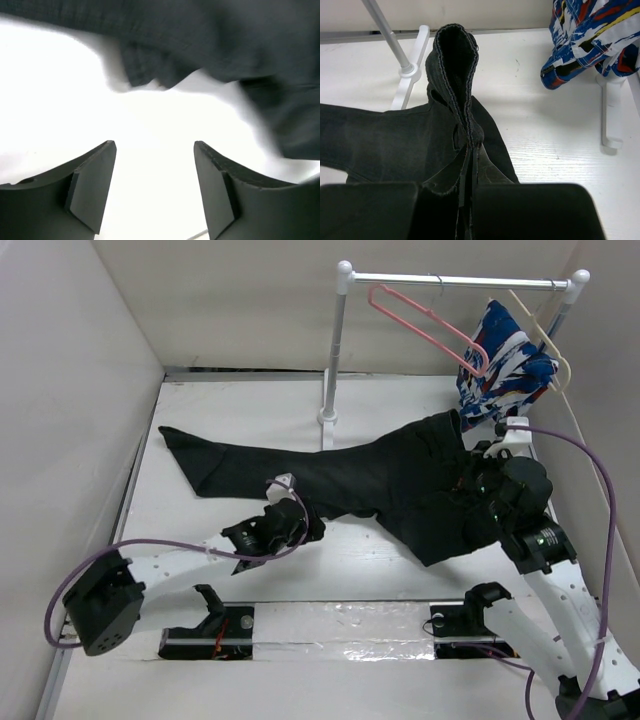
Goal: Place the trousers on the hanger
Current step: Flatten out the trousers at the center of the board.
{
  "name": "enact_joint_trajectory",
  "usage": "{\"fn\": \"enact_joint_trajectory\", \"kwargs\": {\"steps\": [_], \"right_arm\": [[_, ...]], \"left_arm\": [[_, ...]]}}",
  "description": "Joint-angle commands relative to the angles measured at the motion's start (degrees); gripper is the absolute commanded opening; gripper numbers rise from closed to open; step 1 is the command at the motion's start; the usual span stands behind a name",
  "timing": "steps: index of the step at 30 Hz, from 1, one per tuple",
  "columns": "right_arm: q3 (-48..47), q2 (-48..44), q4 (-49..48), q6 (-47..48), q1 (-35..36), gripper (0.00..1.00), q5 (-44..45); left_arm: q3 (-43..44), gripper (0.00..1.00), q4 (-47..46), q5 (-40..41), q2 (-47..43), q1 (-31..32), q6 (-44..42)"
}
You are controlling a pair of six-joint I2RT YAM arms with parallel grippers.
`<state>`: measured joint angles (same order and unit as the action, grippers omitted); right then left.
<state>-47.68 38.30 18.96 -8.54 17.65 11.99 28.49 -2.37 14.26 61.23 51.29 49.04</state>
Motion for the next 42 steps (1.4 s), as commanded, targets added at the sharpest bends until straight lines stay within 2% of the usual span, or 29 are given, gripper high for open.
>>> {"fn": "enact_joint_trajectory", "kwargs": {"steps": [1, 10, 15, 18, 19, 21, 22, 23, 27, 31, 34, 37, 39, 42], "right_arm": [[-4.0, -0.42, -4.81, 0.98, -0.86, 0.0, -1.18], [-3.82, -1.04, -3.93, 1.15, -0.86, 0.0, -2.14], [-3.74, -0.95, -4.02, 1.07, -0.86, 0.0, -2.67], [-3.47, -0.78, -4.19, 0.98, -0.86, 0.0, -2.76], [-3.21, -0.69, -4.28, 0.98, -0.86, 0.0, -2.67], [-3.03, -0.25, -4.28, 1.15, -0.86, 0.0, -2.23], [-2.94, -0.07, -4.28, 1.24, -0.86, 0.0, -1.97], [-2.68, 0.02, -4.28, 1.33, -0.86, 0.0, -1.45], [-2.59, 0.98, -4.2, 1.94, -2.53, 0.0, 0.4], [-2.59, 2.91, -4.28, 2.29, -6.92, 0.0, 0.49], [-1.37, 4.58, -4.98, 1.94, -11.48, 0.0, 2.07], [1.0, 6.34, -6.21, 0.28, -18.33, 0.0, 4.45], [2.76, 8.53, -8.49, -1.91, -23.77, 0.0, 1.38], [3.3, 12.48, -9.99, -5.34, -26.52, 0.0, 1.19]], "left_arm": [[1.39, 0.63, -3.6, 6.48, 3.78, 1.71, 2.64], [6.49, 0.65, -6.33, 10.51, 18.02, 1.71, 1.33], [8.16, 0.62, -10.28, 11.14, 23.4, -1.44, 0.27], [9.56, 0.54, -12.48, 10.96, 25.69, -1.45, -0.78], [10.18, 0.37, -11.87, 11.66, 26.04, -1.45, -0.96], [11.5, 0.2, -10.56, 13.24, 25.26, -1.45, -1.57], [11.67, 0.04, -9.42, 14.29, 23.08, -1.45, -2.01], [11.76, 0.0, -8.62, 14.48, 21.58, -1.45, -3.49], [13.6, 0.0, -0.9, 12.02, 10.16, -1.45, -7.53], [16.15, 0.0, 15.33, 11.31, -9.66, -2.15, -10.79], [20.98, 0.0, 27.36, 11.93, -20.14, -6.96, -13.77], [27.83, 0.0, 37.22, 16.13, -26.84, -10.58, -16.16], [33.43, 0.0, 42.07, 23.32, -30.36, -10.59, -16.95], [39.16, 0.0, 43.76, 25.37, -32.22, -10.59, -18.45]]}}
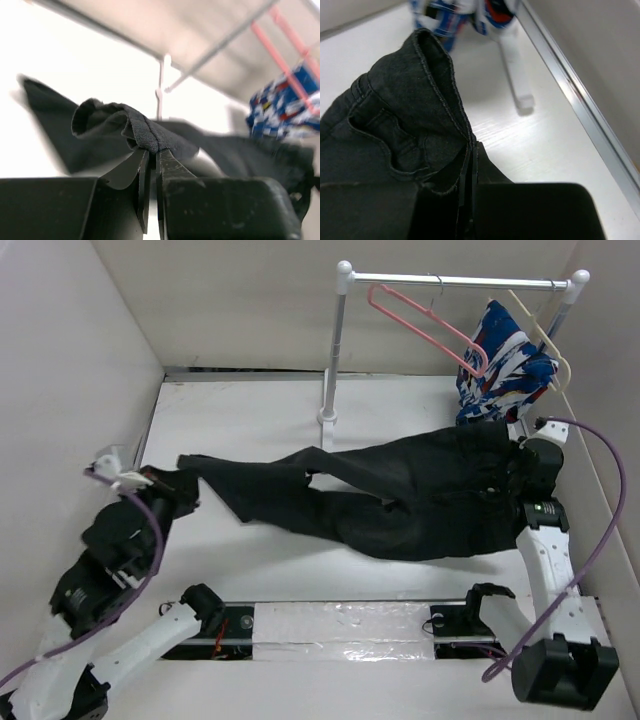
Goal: Place the trousers on the hanger
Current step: Flatten out the trousers at the center of the board.
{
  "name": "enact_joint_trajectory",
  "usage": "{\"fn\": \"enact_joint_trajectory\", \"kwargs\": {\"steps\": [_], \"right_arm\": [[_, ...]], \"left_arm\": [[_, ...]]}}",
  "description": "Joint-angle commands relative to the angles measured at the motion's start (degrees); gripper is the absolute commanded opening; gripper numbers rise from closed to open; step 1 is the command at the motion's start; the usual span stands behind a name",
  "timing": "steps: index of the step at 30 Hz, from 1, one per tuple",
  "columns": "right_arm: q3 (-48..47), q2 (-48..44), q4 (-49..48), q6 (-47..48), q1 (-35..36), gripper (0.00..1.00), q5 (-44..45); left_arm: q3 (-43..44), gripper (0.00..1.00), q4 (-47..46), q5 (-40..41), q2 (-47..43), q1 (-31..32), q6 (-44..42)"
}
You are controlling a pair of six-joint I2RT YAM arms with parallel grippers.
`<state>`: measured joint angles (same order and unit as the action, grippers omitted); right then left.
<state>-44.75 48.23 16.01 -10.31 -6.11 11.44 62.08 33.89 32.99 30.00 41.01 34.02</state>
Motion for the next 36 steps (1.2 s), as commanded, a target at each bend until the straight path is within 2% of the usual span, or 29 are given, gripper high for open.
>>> {"fn": "enact_joint_trajectory", "kwargs": {"steps": [1, 5, 9, 13, 16, 18, 19, 20, 21, 23, 25, 28, 29, 30, 31, 32, 35, 36], "right_arm": [[0.28, 3.27, -7.39, -4.1, -3.46, 0.0, 2.61], [-0.86, 7.84, -8.54, -5.78, -6.19, 0.0, 7.71], [-2.79, 12.85, -7.58, -7.79, -9.18, 0.0, 6.4], [-1.83, 14.44, -9.33, -9.99, -9.89, 0.0, 5.96], [-0.17, 14.53, -10.21, -10.61, -10.41, 0.06, 5.43], [1.24, 13.74, -12.13, -10.44, -11.02, 0.27, 5.17], [1.94, 13.39, -12.66, -10.35, -11.03, 0.38, 5.0], [2.38, 12.86, -12.58, -10.17, -11.03, 0.58, 4.04], [2.48, 12.25, -12.23, -9.39, -11.03, 0.67, 3.33], [2.3, 9.88, -11.27, -9.38, -11.03, 0.75, -0.17], [3.0, 5.59, -11.44, -9.03, -11.03, 0.75, -2.81], [5.9, -0.39, -12.14, -8.15, -10.42, 0.67, -10.1], [6.95, -4.59, -12.23, -8.15, -9.37, 0.43, -11.17], [9.66, -6.46, -14.06, -8.15, -8.66, 0.26, -16.4], [11.08, -8.22, -14.95, -8.15, -7.7, 0.15, -18.97], [12.22, -10.67, -15.3, -8.24, -6.47, 0.0, -20.74], [15.83, -12.1, -17.94, -7.98, 1.16, 0.0, -26.29], [16.36, -11.93, -18.73, -7.54, 6.32, 0.0, -26.82]], "left_arm": [[6.46, 0.0, 9.07, 7.43, -1.34, -0.32, -3.61], [8.75, 0.0, 13.92, 15.67, -3.62, -0.32, -1.68], [7.97, 0.0, 17.26, 22.45, -9.16, -0.32, 0.69], [6.47, 0.27, 22.18, 21.87, -13.9, 1.78, 5.79], [6.91, 0.39, 24.38, 21.33, -17.15, 2.32, 8.69], [6.91, 0.45, 24.56, 19.66, -18.57, 2.84, 9.13], [7.0, 0.57, 24.47, 19.48, -19.44, 2.84, 8.96], [7.08, 0.6, 24.38, 19.3, -19.54, 2.84, 8.52], [6.82, 0.61, 24.12, 19.21, -19.54, 2.84, 8.0], [6.3, 0.6, 22.11, 18.43, -17.44, 2.84, 6.59], [4.46, 0.6, 19.13, 17.03, -13.5, 2.84, 4.31], [-1.33, 0.6, 12.29, 13.25, -8.14, 2.84, 3.34], [-3.61, 0.6, 9.21, 12.45, -6.9, 2.84, 2.99], [-7.99, 0.6, 6.74, 10.97, -5.84, 2.84, 3.24], [-10.12, 0.61, -0.42, 9.21, -2.96, 3.36, 2.64], [-11.79, 0.61, -3.54, 3.54, -0.75, 3.37, 2.8], [-14.53, 0.61, -11.02, -0.03, 10.49, 3.37, 4.12], [-15.06, 0.59, -12.34, 0.75, 13.3, 2.76, 4.39]]}}
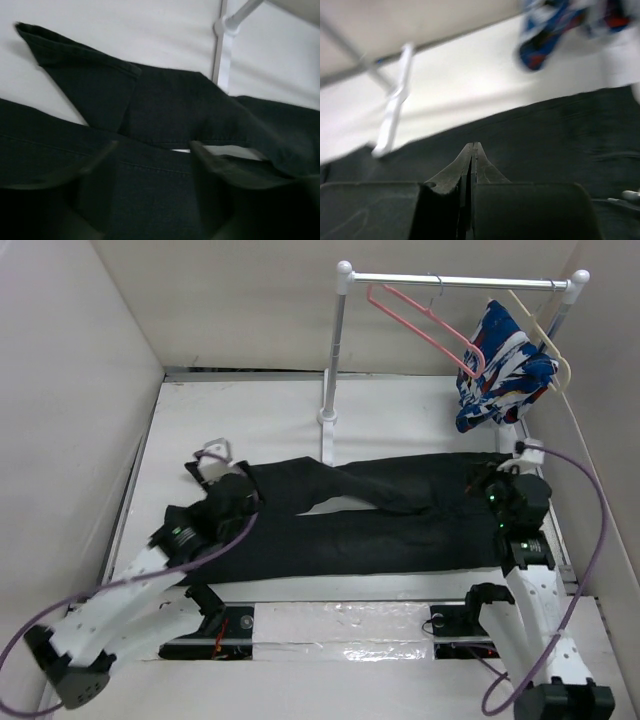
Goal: Place the trousers on the hanger
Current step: Flatten out the trousers at the center of the board.
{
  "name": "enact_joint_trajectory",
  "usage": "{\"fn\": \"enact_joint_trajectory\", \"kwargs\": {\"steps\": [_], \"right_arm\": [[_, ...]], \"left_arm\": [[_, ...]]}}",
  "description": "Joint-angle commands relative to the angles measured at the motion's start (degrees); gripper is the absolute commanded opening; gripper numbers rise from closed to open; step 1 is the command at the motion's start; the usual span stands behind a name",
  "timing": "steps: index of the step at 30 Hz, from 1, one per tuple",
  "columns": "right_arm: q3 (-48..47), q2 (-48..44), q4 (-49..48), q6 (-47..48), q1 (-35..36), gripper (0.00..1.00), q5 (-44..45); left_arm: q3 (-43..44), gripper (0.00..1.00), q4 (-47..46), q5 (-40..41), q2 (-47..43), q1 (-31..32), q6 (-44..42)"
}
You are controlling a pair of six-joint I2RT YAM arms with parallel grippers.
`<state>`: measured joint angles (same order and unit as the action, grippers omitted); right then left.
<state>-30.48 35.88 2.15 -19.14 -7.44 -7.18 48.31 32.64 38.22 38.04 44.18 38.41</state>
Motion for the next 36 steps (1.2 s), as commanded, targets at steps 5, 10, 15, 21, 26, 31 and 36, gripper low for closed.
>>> {"fn": "enact_joint_trajectory", "kwargs": {"steps": [5, 10, 15, 21, 26, 31, 36], "right_arm": [[4.63, 2.35, -8.65, 2.96, 21.66, 0.0, -5.75], [5.08, 6.21, -12.17, 5.07, 31.16, 0.0, -1.08], [6.56, 6.66, -13.92, 6.83, 33.63, 0.11, -0.99], [8.68, 7.45, -17.27, 7.35, 33.63, 0.22, -4.24], [8.6, 6.58, -16.57, 7.62, 33.63, 0.23, -3.72], [8.59, 6.66, -16.74, 7.62, 33.63, 0.24, -3.98], [8.59, 7.98, -17.01, 7.8, 33.63, 0.25, -4.69]], "left_arm": [[-0.41, 0.13, -18.39, -9.63, 22.06, -9.62, -1.06], [1.95, 0.28, -23.69, -11.31, 38.89, -17.46, -2.82], [9.23, 0.46, -23.59, -11.15, 49.48, -17.99, -5.54], [18.29, 0.49, -20.08, -8.51, 59.24, -17.99, -9.06], [20.59, 0.44, -17.0, -4.91, 64.35, -17.99, -8.8], [19.45, 0.42, -16.56, -3.94, 65.32, -18.52, -7.65], [19.62, 0.36, -15.95, -2.54, 66.72, -18.52, -7.65]]}}
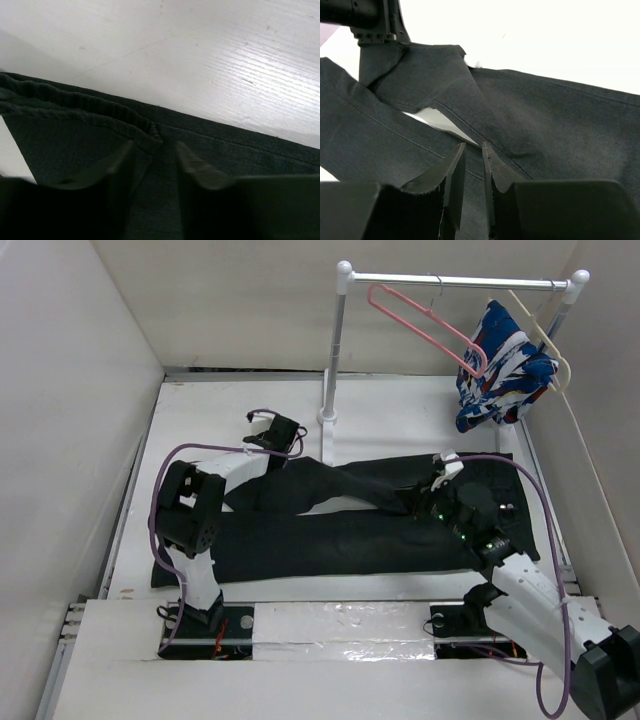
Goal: Place the trousers on the hanger
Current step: Flatten out the trousers at the center of the board.
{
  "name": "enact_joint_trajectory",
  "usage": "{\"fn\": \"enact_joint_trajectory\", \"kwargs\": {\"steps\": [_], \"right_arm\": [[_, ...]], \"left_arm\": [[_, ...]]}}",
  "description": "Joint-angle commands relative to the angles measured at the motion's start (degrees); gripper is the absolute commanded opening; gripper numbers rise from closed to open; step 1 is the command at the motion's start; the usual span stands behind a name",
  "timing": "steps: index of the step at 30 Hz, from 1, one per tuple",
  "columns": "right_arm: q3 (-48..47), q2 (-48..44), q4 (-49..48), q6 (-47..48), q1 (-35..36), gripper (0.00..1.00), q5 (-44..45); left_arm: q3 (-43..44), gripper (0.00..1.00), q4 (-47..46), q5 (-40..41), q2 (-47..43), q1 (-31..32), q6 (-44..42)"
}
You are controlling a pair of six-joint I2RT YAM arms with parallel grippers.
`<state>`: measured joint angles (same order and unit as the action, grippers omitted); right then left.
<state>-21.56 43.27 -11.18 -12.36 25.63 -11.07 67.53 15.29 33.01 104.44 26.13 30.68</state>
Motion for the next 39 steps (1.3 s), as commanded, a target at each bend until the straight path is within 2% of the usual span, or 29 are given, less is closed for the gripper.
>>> {"fn": "enact_joint_trajectory", "kwargs": {"steps": [1, 4, 6, 9, 10, 13, 17, 22, 24, 25, 30, 39], "right_arm": [[-0.41, 0.68, -3.59, 1.02, 0.56, 0.26, -0.79], [-0.32, 0.33, -2.97, 1.02, 0.56, 0.26, -0.1], [-0.32, -0.37, -2.36, 0.85, 0.56, 0.26, 2.0], [-0.41, -1.25, -1.13, 0.85, 0.04, 0.27, 2.64], [-0.32, -1.52, -1.21, 0.85, 0.04, 0.27, 2.37], [-0.06, -1.34, -1.65, 0.85, 0.04, 0.27, 1.84], [-0.23, -0.73, -1.83, 1.29, 0.04, 0.27, 0.44], [-0.32, -0.2, -2.0, 1.64, 0.04, 0.27, -0.26], [-0.32, 0.24, -2.09, 1.81, 0.04, 0.27, -0.79], [-0.41, 0.41, -2.0, 1.9, 0.04, 0.27, -0.88], [-0.67, 1.47, -2.36, 1.9, 0.04, 0.28, -0.97], [-0.76, 2.09, -2.18, 2.16, 0.04, 0.28, -1.06]], "left_arm": [[0.41, 0.27, 1.58, 3.02, 0.84, -0.47, 0.09], [0.33, 0.11, 2.46, 4.69, 0.85, -1.16, 0.79], [0.06, 0.1, 2.38, 3.73, 0.24, -1.87, 0.52], [-2.13, 0.2, 1.06, 1.01, -2.4, -4.06, -0.09], [-2.92, 0.32, 0.36, 0.13, -3.19, -4.07, -0.26], [-2.31, 0.42, 0.71, -1.37, -2.32, -4.07, -0.53], [-2.31, 0.45, -0.43, -3.74, -1.44, -4.07, -1.23], [-4.24, 0.46, -3.77, -3.31, -3.01, -1.7, -1.59], [-5.29, 0.42, -4.65, -3.31, -5.21, -1.7, -0.18], [-6.95, 0.38, -5.87, -2.35, -7.56, -1.7, 0.52], [-10.4, 0.37, -8.43, 3.72, -11.89, 2.6, 0.53], [-5.3, 0.37, -3.95, 5.13, -2.84, 3.31, 1.23]]}}
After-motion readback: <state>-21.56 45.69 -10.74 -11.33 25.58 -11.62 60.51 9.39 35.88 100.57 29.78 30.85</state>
